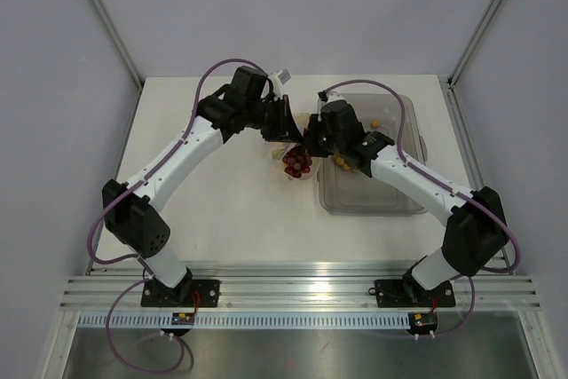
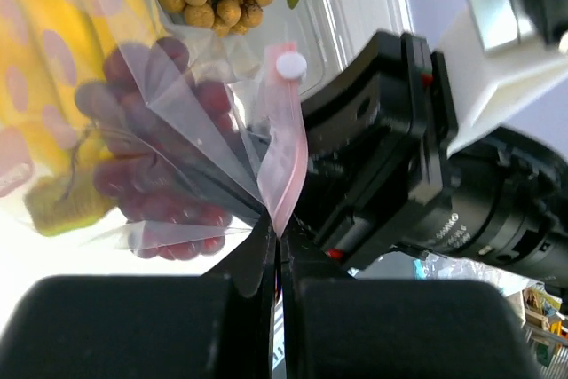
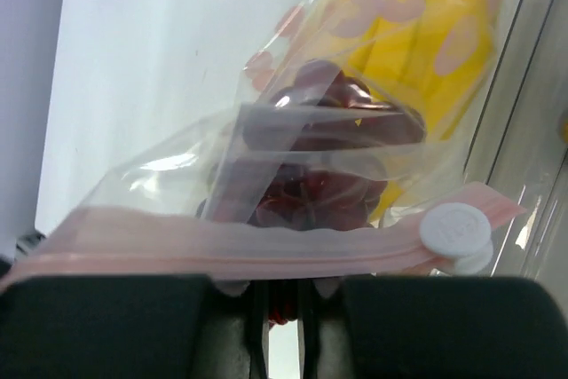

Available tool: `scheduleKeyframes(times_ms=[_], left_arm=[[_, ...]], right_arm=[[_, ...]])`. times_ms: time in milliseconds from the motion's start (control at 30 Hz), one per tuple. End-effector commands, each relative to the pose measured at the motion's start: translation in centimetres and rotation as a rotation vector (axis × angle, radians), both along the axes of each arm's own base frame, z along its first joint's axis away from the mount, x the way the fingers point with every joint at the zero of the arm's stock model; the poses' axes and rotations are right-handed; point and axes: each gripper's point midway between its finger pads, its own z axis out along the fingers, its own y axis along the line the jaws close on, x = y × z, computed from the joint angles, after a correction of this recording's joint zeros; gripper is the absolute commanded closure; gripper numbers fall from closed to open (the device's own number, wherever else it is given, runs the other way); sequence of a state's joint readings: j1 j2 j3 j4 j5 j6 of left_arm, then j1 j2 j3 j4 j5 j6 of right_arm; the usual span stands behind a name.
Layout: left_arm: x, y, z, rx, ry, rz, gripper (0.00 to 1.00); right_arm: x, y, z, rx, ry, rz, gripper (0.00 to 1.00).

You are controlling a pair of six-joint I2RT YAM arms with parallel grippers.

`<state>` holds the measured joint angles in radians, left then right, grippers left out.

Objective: Place the food in the zip-top bag and seal the zipper
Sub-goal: Place the fake fruit in the zipper food storage bag.

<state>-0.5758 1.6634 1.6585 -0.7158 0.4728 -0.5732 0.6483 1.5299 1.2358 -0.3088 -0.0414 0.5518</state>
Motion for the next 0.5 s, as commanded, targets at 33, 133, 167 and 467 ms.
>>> scheduleKeyframes(times_ms=[33, 133, 167, 467], left_arm=[[-1.7, -0.5, 4.4, -0.107, -0.086, -0.079, 1.0], [-1.6, -0.3, 4.2, -0.093, -0.092, -0.074, 1.0], [-1.6, -0.2, 4.1, -0.089, -0.091, -0.07, 1.0], [-0.3, 0.9, 3.4, -0.076, -0.077, -0.01, 1.0]], right_arm=[[4.6, 0.5, 3.4, 0.051, -0.142, -0.149, 0.74], [4.3, 0.0, 2.5, -0.024, -0.1, -0.137, 0.53], [4.0, -0.2, 2.6, -0.028, -0.098, -0.134, 0.51], [-1.0, -2.4, 7.1, 0.054, -0.163, -0.066, 0.45]])
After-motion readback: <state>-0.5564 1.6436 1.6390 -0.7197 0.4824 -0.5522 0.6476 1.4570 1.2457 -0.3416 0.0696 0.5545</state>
